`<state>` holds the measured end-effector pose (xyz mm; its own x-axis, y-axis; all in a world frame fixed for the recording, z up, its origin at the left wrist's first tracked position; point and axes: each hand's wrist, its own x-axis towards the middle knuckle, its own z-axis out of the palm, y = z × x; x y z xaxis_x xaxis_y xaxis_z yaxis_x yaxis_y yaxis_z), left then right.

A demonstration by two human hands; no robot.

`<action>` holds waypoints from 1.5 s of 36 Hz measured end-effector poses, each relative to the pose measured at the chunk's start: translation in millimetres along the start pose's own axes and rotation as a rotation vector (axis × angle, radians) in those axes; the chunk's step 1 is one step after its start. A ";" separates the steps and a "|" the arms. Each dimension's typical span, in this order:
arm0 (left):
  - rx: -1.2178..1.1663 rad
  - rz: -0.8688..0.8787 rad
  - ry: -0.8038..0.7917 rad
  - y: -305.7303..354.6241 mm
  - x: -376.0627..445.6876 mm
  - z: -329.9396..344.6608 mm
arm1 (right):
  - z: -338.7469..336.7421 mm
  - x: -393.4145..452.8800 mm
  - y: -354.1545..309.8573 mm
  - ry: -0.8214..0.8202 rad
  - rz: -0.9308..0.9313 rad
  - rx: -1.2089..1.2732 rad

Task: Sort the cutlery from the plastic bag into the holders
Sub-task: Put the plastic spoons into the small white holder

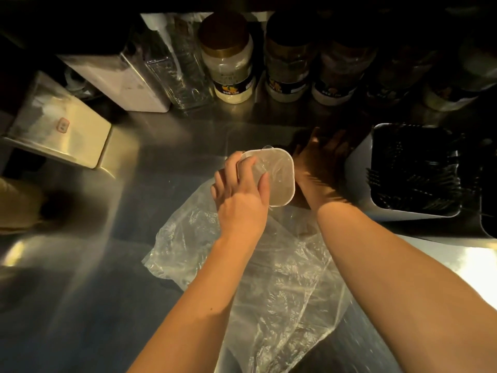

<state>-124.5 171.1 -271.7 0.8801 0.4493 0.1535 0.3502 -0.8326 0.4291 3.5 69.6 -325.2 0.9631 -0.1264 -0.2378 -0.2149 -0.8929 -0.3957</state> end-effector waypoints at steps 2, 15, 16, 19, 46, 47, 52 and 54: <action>0.001 0.007 -0.010 0.7 1.0 0.2 | 2.5 4.4 5.4 0.000 0.012 0.022; 0.002 0.003 -0.073 -2.7 12.3 -6.5 | -13.7 -20.9 14.3 0.003 -0.296 -0.055; 0.007 0.006 -0.080 -1.5 12.1 -6.6 | -11.0 -23.7 14.7 -0.008 -0.287 -0.058; 0.012 0.007 -0.081 -1.6 10.8 -7.1 | -3.4 -36.5 17.9 -0.061 -0.257 0.022; -0.163 -0.237 -0.165 -60.1 6.5 -60.9 | 1.6 -47.2 8.9 -0.101 -0.544 -0.029; -0.127 -0.206 -0.180 -59.1 6.6 -61.8 | 4.3 -46.5 8.6 -0.100 -0.544 -0.022; 0.003 -0.085 -0.209 -48.6 6.9 -60.5 | 4.5 -46.6 7.1 -0.020 -0.546 -0.083; 0.028 -0.063 -0.221 -43.4 7.5 -58.2 | -2.2 -48.7 7.5 -0.024 -0.511 -0.058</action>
<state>-151.7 229.4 -237.3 0.9038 0.4218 -0.0729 0.4132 -0.8151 0.4060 -44.6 68.2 -314.6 0.9386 0.3416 -0.0476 0.2920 -0.8606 -0.4173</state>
